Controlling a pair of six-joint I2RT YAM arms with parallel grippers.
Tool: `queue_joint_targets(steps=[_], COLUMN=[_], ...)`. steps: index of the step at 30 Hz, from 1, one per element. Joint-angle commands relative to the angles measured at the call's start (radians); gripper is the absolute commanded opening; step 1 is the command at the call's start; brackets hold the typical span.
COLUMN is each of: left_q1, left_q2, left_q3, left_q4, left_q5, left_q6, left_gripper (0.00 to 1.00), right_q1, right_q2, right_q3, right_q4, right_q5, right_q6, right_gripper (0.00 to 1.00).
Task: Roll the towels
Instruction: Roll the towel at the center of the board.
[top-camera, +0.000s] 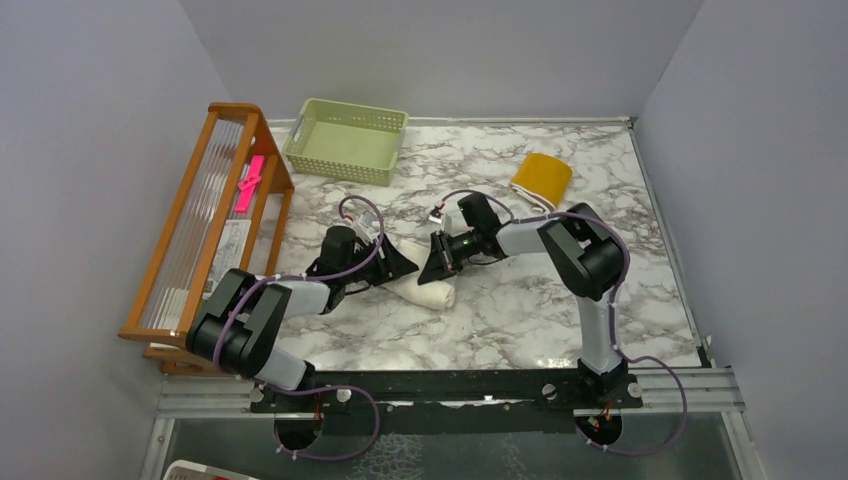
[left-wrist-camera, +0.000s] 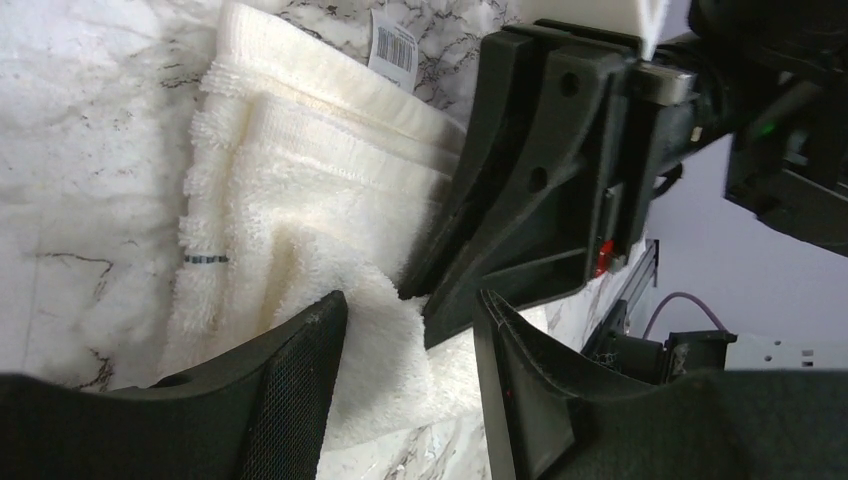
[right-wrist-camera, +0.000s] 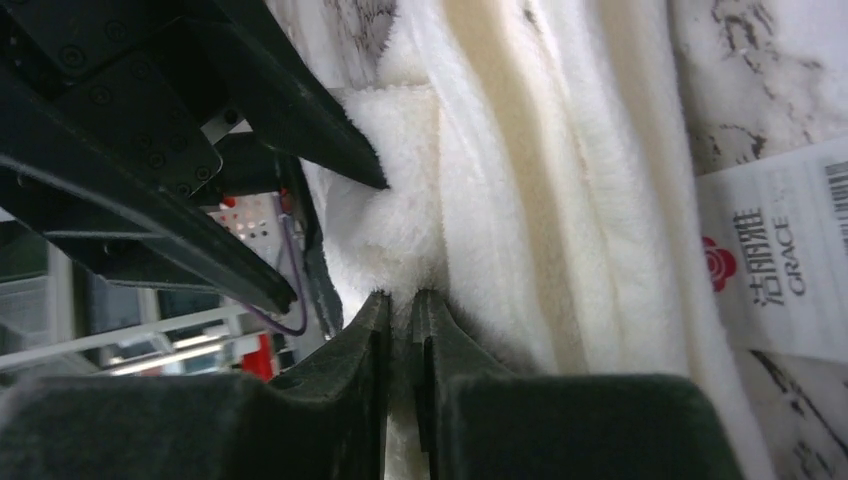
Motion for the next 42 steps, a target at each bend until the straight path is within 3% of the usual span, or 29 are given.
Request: queue_joint_targets(steps=[1,3,5,7,11,12,13,14,18,25,34,42], left_q1=[-0.005,-0.005,-0.004,-0.005,-0.004,-0.005,-0.004,-0.005,-0.004,-0.005,-0.004,-0.004], left_q2=[0.070,0.079,0.085,0.091,0.099,0.102,0.105,0.108,0.124,0.134,0.153,0.151], left_q3=[-0.045,-0.056,-0.063,-0.069,-0.077,-0.079,-0.080,-0.082,-0.086,-0.089,-0.088,-0.097], left_q4=[-0.017,-0.017,-0.017,-0.017,-0.018,-0.018,-0.019,-0.019,-0.019,-0.019,-0.026,-0.032], left_q5=[-0.046,-0.063,-0.074,-0.079,-0.092,-0.097,-0.099,-0.102,-0.110,-0.115,-0.125,-0.132], left_q6=[0.045,0.049,0.053,0.055,0.055,0.054,0.054,0.053,0.049,0.051,0.055,0.059], left_gripper=[0.53,0.53,0.53,0.53,0.53,0.37,0.03,0.00,0.00,0.00,0.00,0.00], right_q1=[0.000,0.002,0.002,0.002,0.004,0.021,0.062,0.119,0.353,0.488,0.545,0.564], right_q2=[-0.120,-0.190,-0.261,-0.327,-0.458,-0.491,-0.527,-0.569,-0.677,-0.660,-0.534,-0.443], right_q3=[0.031,0.030,0.019,-0.003,-0.065,-0.081,-0.092,-0.105,-0.207,-0.325,-0.325,-0.317], right_q4=[-0.182,-0.207,-0.214,-0.205,-0.134,-0.120,-0.115,-0.108,0.002,0.089,0.090,0.086], right_q5=[0.238,0.291,0.351,0.404,0.471,0.501,0.551,0.637,0.884,1.011,1.120,1.193], right_q6=[-0.187,-0.241,-0.282,-0.315,-0.344,-0.364,-0.414,-0.479,-0.765,-0.962,-1.055,-1.074], right_gripper=[0.24,0.43,0.55,0.62,0.66,0.66,0.68,0.71,0.72,0.72,0.70,0.62])
